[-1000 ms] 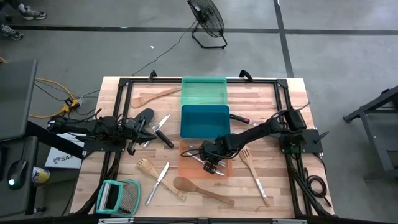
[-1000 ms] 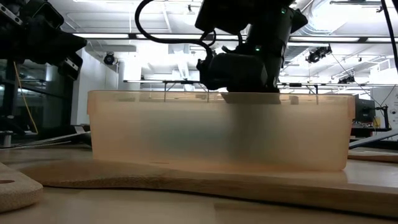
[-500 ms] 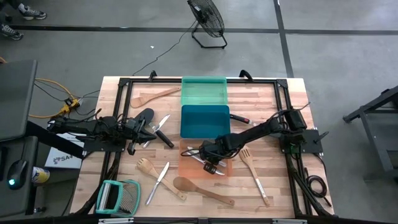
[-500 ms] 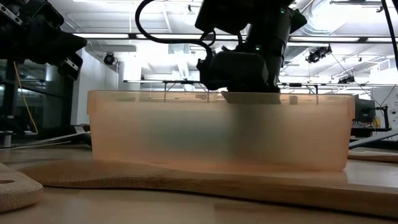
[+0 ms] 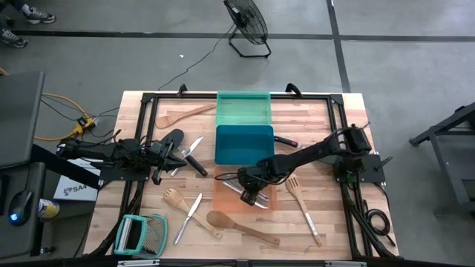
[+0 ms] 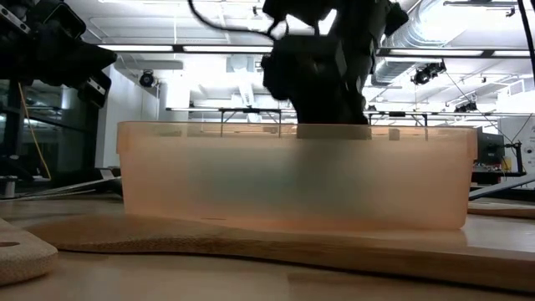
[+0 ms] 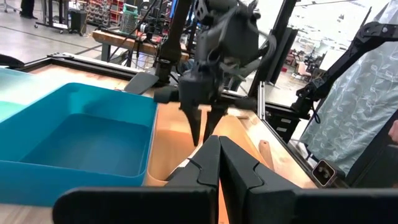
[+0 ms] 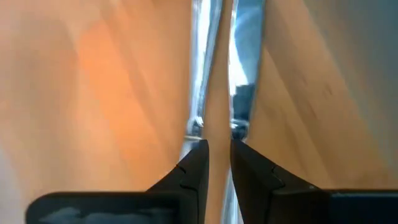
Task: Pick & Place Kitchen Items
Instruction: Put the black spatula into the blue bin
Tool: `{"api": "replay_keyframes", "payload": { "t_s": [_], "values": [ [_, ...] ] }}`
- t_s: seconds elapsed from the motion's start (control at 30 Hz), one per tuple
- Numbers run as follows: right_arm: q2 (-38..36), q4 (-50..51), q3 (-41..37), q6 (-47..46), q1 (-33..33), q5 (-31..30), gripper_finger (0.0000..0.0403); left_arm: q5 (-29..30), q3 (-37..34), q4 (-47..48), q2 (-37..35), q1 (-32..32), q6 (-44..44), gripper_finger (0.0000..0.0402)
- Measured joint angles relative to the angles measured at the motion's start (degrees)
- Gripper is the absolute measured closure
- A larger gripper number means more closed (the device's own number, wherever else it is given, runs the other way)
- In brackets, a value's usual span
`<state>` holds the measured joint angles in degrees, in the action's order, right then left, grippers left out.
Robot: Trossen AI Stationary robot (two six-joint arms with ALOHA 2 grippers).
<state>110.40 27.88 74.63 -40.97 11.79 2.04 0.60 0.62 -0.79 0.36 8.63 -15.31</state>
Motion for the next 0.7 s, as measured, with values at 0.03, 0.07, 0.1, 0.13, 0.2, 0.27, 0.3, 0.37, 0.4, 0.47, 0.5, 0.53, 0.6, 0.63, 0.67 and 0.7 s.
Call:
{"api": "replay_keyframes", "payload": {
  "t_s": [0.03, 0.07, 0.1, 0.13, 0.2, 0.27, 0.3, 0.37, 0.4, 0.47, 0.5, 0.53, 0.6, 0.63, 0.67, 0.7],
  "values": [
    [-0.6, 0.0, 0.0, 0.0, 0.0, -0.2, 0.0341, 0.0, 0.0, 0.0, 0.0, 0.0, 0.0, 0.0402],
    [-1.3, -0.1, 0.0, -0.1, 0.0, -0.3, 0.0335, 0.0, 0.0, 0.0, 0.0, 0.0, 0.0, 0.0402],
    [-1.9, 0.1, 0.0, -0.1, 0.0, -0.8, 0.0328, 0.0, 0.0, 0.0, 0.0, 0.0, 0.0, 0.0402],
    [-2.5, 0.1, 0.0, -0.3, 0.0, -1.5, 0.0319, 0.0, 0.0, 0.0, 0.0, 0.0, 0.0, 0.0402],
    [-3.6, 0.3, 0.0, -1.6, 0.0, -2.7, 0.0298, 0.0, 0.0, 0.0, 0.0, 0.0, 0.0, 0.0402],
    [-4.8, 1.3, 0.0, -3.6, -0.1, -3.5, 0.0274, 0.0, 0.0, 0.0, 0.0, 0.0, 0.0, 0.0402],
    [-5.4, 2.0, 0.0, -4.7, -0.2, -3.6, 0.0262, 0.0, 0.0, 0.0, 0.0, 0.0, 0.0, 0.0402],
    [-6.8, 3.5, 0.0, -6.2, -0.2, -3.4, 0.024, 0.0, 0.0, 0.0, 0.0, 0.0, 0.0, 0.0402],
    [-7.4, 4.2, 0.0, -7.3, -0.2, -3.5, 0.023, 0.0, 0.0, 0.0, 0.0, 0.0, 0.0, 0.0402],
    [-8.9, 6.2, 0.0, -9.7, -0.3, -3.6, 0.0214, 0.0, 0.0, 0.0, 0.0, 0.0, 0.0, 0.0402],
    [-9.8, 7.5, 0.0, -10.9, -0.5, -3.5, 0.0208, 0.0, 0.0, 0.0, 0.0, 0.0, 0.0, 0.0402],
    [-10.7, 8.8, 0.0, -12.0, -0.6, -3.3, 0.0204, 0.0, 0.0, 0.0, 0.0, 0.0, 0.0, 0.0402],
    [-12.3, 11.3, -0.1, -13.3, -1.0, -3.2, 0.0199, 0.0, 0.0, 0.0, 0.0, 0.0, 0.0, 0.0402],
    [-13.3, 12.5, -0.5, -13.4, -1.2, -3.3, 0.0198, 0.0, 0.0, 0.0, 0.0, 0.0, 0.0, 0.0402],
    [-14.3, 14.1, -1.0, -13.5, -1.4, -3.2, 0.0198, 0.0, 0.0, 0.0, 0.0, 0.0, 0.0, 0.0402],
    [-15.3, 15.5, -1.4, -13.8, -1.7, -3.4, 0.0199, 0.0, 0.0, 0.0, 0.0, 0.0, 0.0, 0.0402]
  ]
}}
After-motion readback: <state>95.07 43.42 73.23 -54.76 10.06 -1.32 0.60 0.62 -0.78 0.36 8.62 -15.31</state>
